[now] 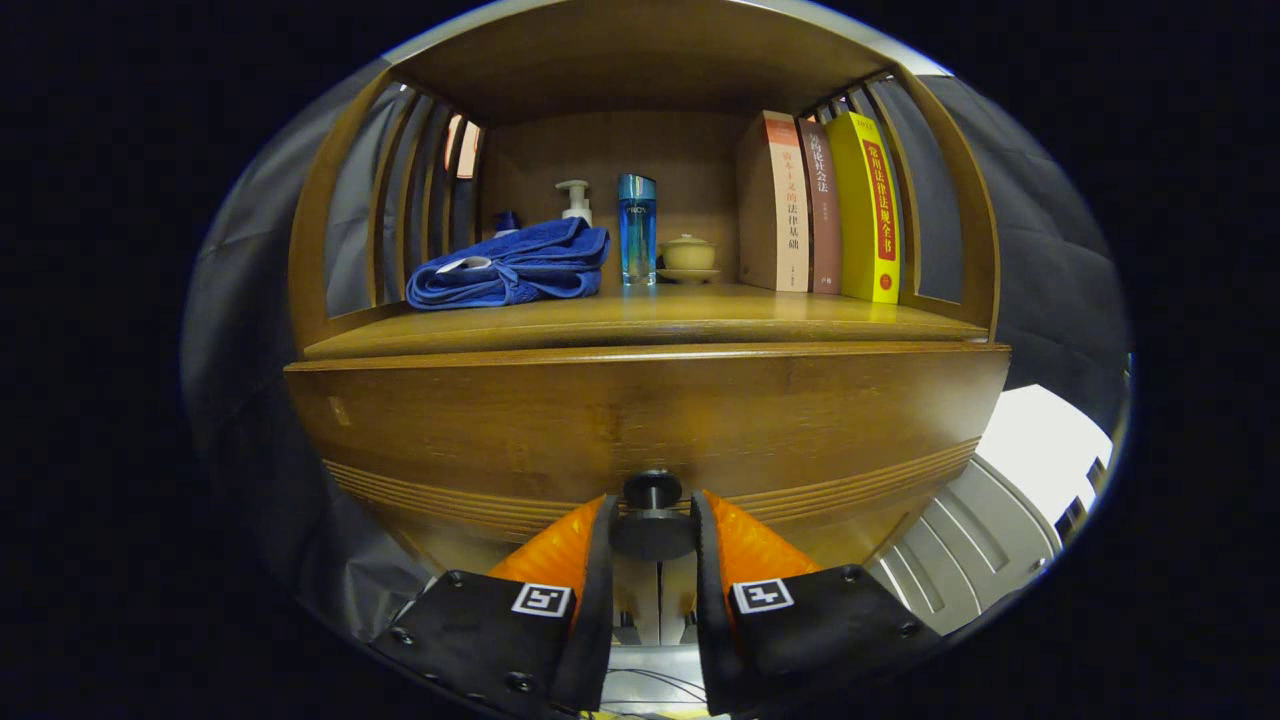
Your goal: Pull open the drawer, take out the items inside it, and place them on the countertop above the cabinet.
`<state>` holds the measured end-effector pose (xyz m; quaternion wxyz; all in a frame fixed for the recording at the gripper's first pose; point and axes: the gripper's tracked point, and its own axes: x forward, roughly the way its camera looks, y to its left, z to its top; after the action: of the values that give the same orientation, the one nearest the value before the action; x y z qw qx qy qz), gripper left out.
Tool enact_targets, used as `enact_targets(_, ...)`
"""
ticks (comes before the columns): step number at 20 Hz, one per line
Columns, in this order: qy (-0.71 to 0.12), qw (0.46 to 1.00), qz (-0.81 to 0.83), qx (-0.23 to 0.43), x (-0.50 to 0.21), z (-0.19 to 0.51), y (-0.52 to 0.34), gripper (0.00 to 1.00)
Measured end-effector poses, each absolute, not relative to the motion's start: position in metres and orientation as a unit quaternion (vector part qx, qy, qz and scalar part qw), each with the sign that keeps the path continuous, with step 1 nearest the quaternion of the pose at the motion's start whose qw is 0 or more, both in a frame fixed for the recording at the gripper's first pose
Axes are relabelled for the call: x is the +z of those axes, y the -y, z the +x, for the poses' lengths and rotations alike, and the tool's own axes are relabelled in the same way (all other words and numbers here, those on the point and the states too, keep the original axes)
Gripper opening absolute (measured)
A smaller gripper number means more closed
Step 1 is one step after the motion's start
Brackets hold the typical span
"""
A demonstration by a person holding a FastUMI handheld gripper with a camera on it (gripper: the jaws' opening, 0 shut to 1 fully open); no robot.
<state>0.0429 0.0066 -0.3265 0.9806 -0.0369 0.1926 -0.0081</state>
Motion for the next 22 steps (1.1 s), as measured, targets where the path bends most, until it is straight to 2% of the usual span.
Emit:
enact_targets(13,-0.208,0.978,-0.021,-0.003,-0.313,-0.047,-0.009,0.45)
enact_targets(22,-0.235,0.972,-0.020,0.006,-0.314,-0.084,-0.008,0.45)
